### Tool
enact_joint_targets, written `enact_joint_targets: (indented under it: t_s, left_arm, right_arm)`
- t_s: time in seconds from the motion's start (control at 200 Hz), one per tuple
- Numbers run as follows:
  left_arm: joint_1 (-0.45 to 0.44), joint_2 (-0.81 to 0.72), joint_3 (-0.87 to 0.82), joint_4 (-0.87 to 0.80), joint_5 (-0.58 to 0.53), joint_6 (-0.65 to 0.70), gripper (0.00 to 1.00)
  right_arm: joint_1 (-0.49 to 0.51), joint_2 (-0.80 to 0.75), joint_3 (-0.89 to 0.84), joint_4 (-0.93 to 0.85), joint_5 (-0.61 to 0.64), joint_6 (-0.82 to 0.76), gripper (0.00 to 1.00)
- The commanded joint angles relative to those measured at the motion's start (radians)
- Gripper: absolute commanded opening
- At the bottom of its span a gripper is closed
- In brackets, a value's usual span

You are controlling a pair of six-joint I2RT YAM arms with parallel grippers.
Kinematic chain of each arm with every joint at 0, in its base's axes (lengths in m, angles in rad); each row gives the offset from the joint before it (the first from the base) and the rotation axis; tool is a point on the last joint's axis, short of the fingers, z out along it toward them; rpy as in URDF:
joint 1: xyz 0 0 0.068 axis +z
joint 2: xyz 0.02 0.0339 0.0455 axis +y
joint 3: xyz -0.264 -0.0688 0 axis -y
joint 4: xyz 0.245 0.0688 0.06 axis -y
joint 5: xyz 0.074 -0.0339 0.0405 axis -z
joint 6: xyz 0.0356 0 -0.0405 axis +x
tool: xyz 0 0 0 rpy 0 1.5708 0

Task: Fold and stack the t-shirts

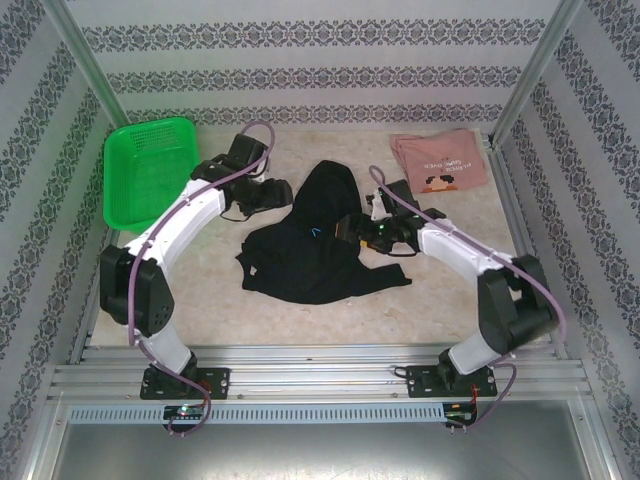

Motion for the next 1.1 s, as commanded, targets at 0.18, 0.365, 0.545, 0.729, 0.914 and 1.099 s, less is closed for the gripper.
enact_joint_targets:
  t_s: [0.18, 0.365, 0.545, 0.729, 0.914, 1.099]
  left_arm:
    - [-0.084, -0.260, -0.385, 0.108, 0.088, -0.302, 0.64]
    - [-0.162, -0.358, -0.617, 0.353, 0.021, -0.491, 0.62]
    - [-0.201, -0.294, -0.697, 0.545, -0.135, -0.512, 0.59]
    - [-0.210, -0.189, -0.664, 0.580, -0.200, -0.466, 0.57]
    - [-0.211, -0.123, -0.646, 0.602, -0.203, -0.462, 0.54]
    - [-0.214, -0.099, -0.636, 0.661, -0.214, -0.472, 0.53]
  right_arm:
    - [-0.049, -0.211, -0.070, 0.020, -0.025, -0.133, 0.98]
    - [-0.092, -0.241, -0.100, 0.024, -0.079, -0.139, 0.98]
    - [-0.131, -0.237, -0.090, 0.021, -0.118, -0.143, 0.98]
    - [-0.153, -0.240, -0.091, 0.017, -0.145, -0.145, 0.98]
    - [-0.163, -0.254, -0.109, 0.019, -0.148, -0.138, 0.98]
    - [-0.171, -0.252, -0.111, 0.022, -0.149, -0.137, 0.98]
